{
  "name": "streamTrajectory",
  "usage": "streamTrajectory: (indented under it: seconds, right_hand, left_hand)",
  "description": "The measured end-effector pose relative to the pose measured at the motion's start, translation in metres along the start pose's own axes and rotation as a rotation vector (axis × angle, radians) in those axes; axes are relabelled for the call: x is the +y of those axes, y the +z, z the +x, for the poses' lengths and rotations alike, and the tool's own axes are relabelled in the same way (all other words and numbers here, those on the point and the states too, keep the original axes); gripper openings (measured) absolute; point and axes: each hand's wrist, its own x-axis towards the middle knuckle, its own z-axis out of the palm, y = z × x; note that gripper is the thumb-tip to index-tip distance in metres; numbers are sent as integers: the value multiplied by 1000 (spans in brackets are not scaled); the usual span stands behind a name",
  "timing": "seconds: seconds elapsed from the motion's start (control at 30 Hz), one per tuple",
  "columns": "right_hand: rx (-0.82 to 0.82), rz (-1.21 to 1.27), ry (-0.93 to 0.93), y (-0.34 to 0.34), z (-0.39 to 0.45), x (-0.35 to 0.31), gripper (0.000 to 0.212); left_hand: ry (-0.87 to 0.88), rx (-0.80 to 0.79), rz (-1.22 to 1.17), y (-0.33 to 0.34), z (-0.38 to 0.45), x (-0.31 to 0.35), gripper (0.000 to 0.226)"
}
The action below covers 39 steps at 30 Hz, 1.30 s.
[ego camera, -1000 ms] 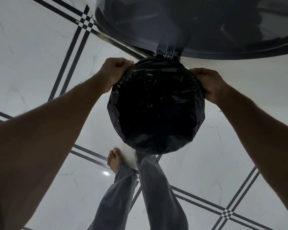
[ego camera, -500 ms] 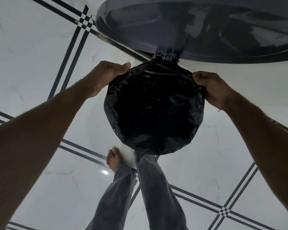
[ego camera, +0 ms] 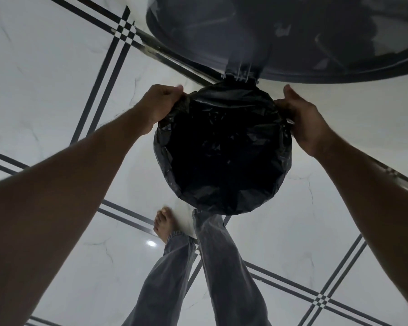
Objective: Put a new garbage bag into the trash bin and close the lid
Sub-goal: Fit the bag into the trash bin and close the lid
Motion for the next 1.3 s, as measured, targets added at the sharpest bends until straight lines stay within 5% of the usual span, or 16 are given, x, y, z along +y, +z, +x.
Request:
streamTrajectory:
  seconds: [0.13,0.37,0.53,0.6,0.7,0.9,1.0,1.1,1.2,1.3]
  right_hand:
    - [-17,-47,-138,-7,-4,10,26]
    - [-32,15,-147,-7,-1,2,22]
    - [-116,-30,-102,-8,-3,-4,40]
    - [-101,-47,-90,-8,-4,-5,31]
    - [-20,-107,-109,-6,-7,-1,12]
    - [412,-21,-136,1,-23,22,30]
    - [639,-124,-94,5,-46,47,27]
    - [598,-195,-104,17,-73,70,21]
    - [552,-284,-170,24,-82,85,17]
    - [578,-48,-108,25,-71,84,23]
  left_hand:
    - [-37,-119,-27,-8,-6,9,79]
    - [128,-155,-12,-21,-6,-1,11]
    - [78,-86,-26,-16,0,-5,12]
    - [2,-30,-77,-12,1,-6,19]
    - [-66,28,-80,-5,-3,-8,26]
    - [-86,108,-197,-2,-34,-8,69]
    - [-83,32,-136,-2,-50,-20,62]
    - [-66,-32,-202,-2,-60,-34,27]
    - [-21,26,-223,-5,-60,-41,27]
    - [-35,101,-217,-7,-56,-40,26]
